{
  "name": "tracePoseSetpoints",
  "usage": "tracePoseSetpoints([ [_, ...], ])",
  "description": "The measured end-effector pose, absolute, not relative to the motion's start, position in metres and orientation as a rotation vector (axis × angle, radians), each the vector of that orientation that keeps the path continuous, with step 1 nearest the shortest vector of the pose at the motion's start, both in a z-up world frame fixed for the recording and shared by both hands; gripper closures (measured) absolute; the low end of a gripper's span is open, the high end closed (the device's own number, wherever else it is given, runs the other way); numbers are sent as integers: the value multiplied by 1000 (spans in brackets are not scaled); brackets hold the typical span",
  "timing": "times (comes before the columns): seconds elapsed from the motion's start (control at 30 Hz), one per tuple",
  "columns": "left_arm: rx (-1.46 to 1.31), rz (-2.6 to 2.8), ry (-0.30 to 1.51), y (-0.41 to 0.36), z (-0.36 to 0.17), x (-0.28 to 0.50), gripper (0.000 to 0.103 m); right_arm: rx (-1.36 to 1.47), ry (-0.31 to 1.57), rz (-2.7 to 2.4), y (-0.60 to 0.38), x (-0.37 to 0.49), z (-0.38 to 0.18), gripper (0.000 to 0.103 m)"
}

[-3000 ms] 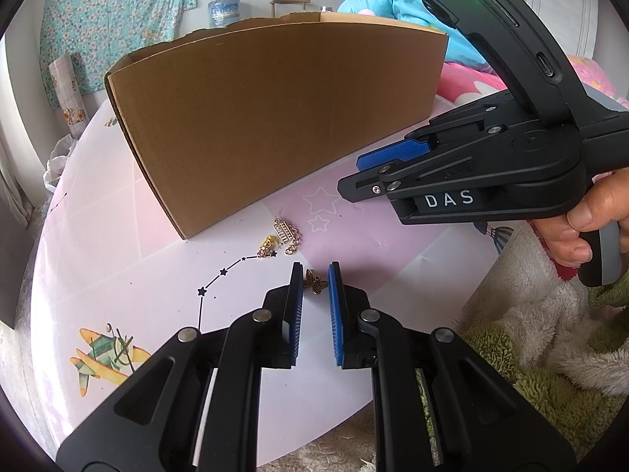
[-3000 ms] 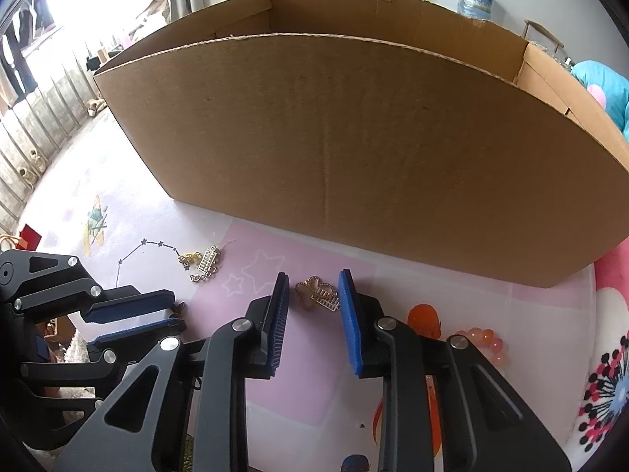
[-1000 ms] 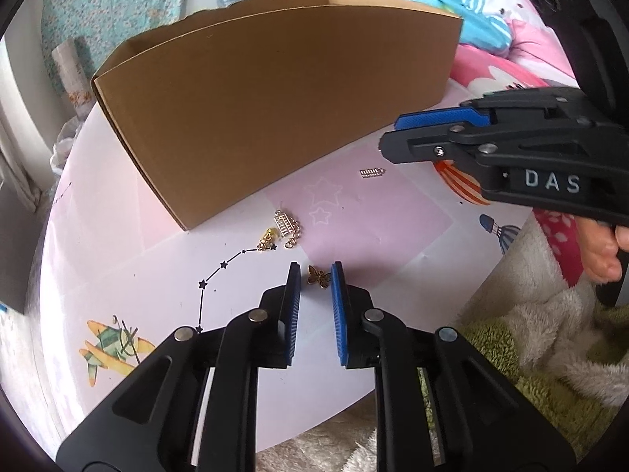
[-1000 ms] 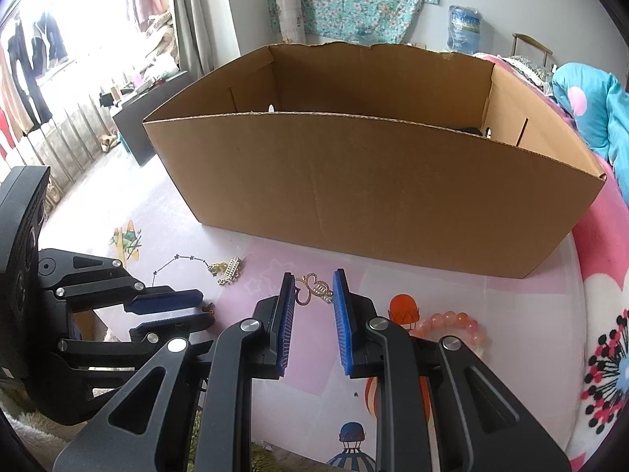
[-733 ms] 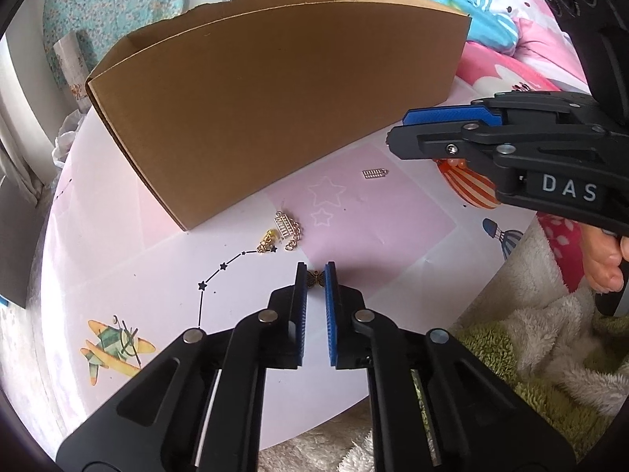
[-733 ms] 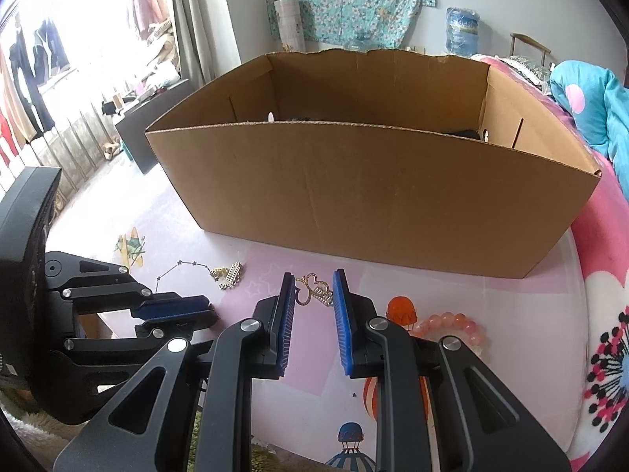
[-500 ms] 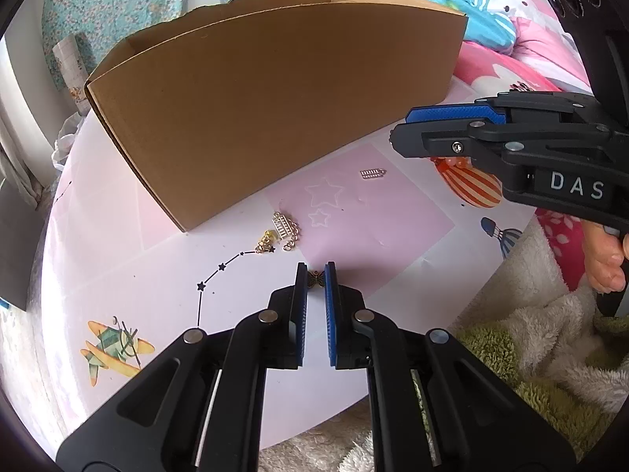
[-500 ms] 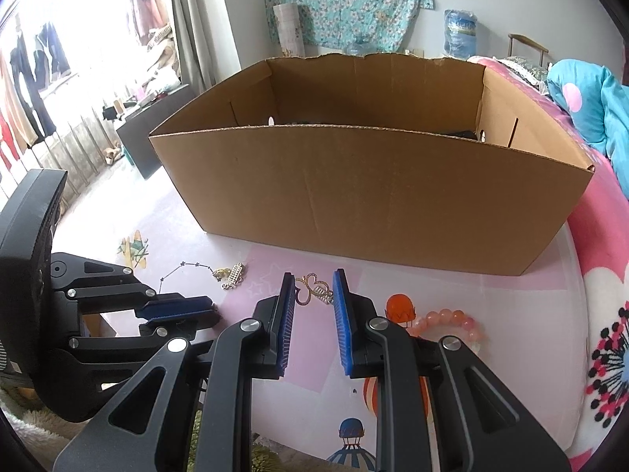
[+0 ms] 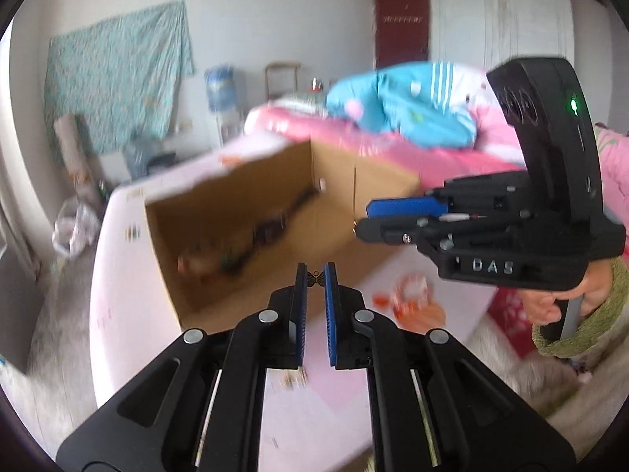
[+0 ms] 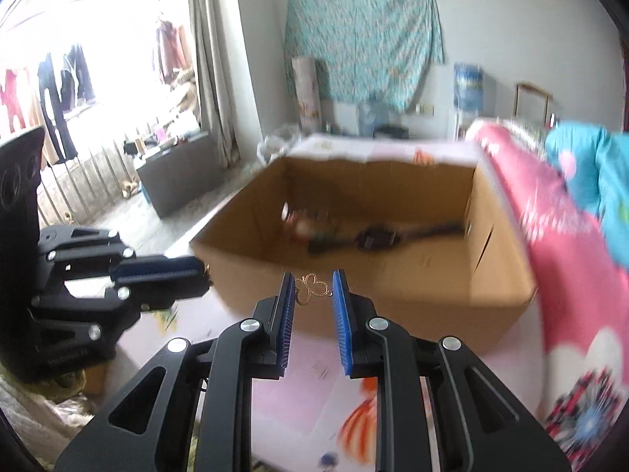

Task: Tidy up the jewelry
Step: 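Lift the gold flower charm with the right gripper and carry it over the box, then open the right gripper to drop the charm into the box, then withdraw both tools from the box back over the table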

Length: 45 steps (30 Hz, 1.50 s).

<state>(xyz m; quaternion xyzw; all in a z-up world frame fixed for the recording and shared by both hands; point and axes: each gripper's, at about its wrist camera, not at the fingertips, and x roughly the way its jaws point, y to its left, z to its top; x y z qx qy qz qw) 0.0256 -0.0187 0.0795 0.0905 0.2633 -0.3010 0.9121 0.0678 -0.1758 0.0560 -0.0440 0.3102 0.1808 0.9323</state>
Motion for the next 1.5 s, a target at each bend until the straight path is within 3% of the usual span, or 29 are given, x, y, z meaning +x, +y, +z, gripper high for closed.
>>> tracePoseSetpoints([
  [0.13, 183, -655, 634, -38, 84, 80, 95, -97, 666, 378, -189, 106, 70, 83],
  [0.43, 144, -773, 1105, -67, 38, 200, 95, -183, 1062, 452, -191, 220, 35, 83],
  [0.57, 155, -774, 1242, -78, 15, 222, 95, -252, 1242, 449, -183, 247, 5, 83],
  [0.83, 128, -738, 1424, -87, -25, 250, 95, -411, 1333, 416, -174, 262, -19, 83],
  [0.93, 121, -730, 1413, -83, -23, 250, 95, -416, 1333, 418, -175, 262, -20, 83],
  [1.07, 127, -700, 1374, -75, -14, 250, 87, -387, 1300, 415, -181, 261, -11, 82],
  [1.13, 123, -692, 1338, -70, -5, 247, 86, -363, 1278, 409, -184, 260, -2, 76],
  [1.3, 114, -682, 1161, -49, 39, 226, 86, -297, 1181, 403, -197, 247, 34, 74],
  [1.5, 43, -675, 954, -10, 92, 186, 78, -170, 995, 409, -215, 211, 96, 68],
])
